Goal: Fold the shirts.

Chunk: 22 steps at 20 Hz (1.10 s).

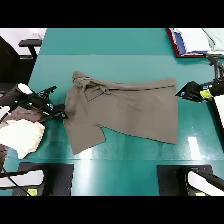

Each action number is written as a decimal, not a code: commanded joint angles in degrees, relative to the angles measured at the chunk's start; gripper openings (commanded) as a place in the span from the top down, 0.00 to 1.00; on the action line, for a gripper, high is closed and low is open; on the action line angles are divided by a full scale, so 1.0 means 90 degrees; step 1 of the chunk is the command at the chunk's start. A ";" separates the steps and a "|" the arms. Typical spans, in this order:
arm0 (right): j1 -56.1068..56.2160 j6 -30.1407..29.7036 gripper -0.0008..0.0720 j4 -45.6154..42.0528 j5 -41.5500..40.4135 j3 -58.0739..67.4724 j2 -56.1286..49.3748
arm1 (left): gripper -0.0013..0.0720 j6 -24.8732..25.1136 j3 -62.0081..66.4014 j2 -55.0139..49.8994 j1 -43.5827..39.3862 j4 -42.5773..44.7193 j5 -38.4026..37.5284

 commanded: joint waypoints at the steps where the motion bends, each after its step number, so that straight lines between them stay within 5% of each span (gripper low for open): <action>1: -0.0010 0.0092 0.38 -0.0537 0.0461 -0.0109 0.0097 | 0.94 0.0005 -0.0024 0.0593 -0.0078 -0.0039 0.0325; 9: -0.1236 0.0219 0.37 -0.0789 0.0600 -0.2917 0.0478 | 0.94 0.0017 -0.0019 0.1469 -0.0080 0.0061 0.0170; 16: -0.1095 0.0216 0.38 -0.0129 -0.0243 -0.4493 0.0869 | 0.94 0.0012 -0.0019 0.1469 -0.0080 -0.0002 0.0170; 19: -0.0639 0.0216 0.56 0.0053 -0.0692 -0.4520 0.0673 | 0.94 0.0015 -0.0019 0.1469 -0.0080 -0.0032 0.0143; 22: -0.0277 0.0216 0.93 0.0097 -0.1103 -0.4512 0.0731 | 0.94 0.0015 -0.0015 0.1477 -0.0080 -0.0036 0.0070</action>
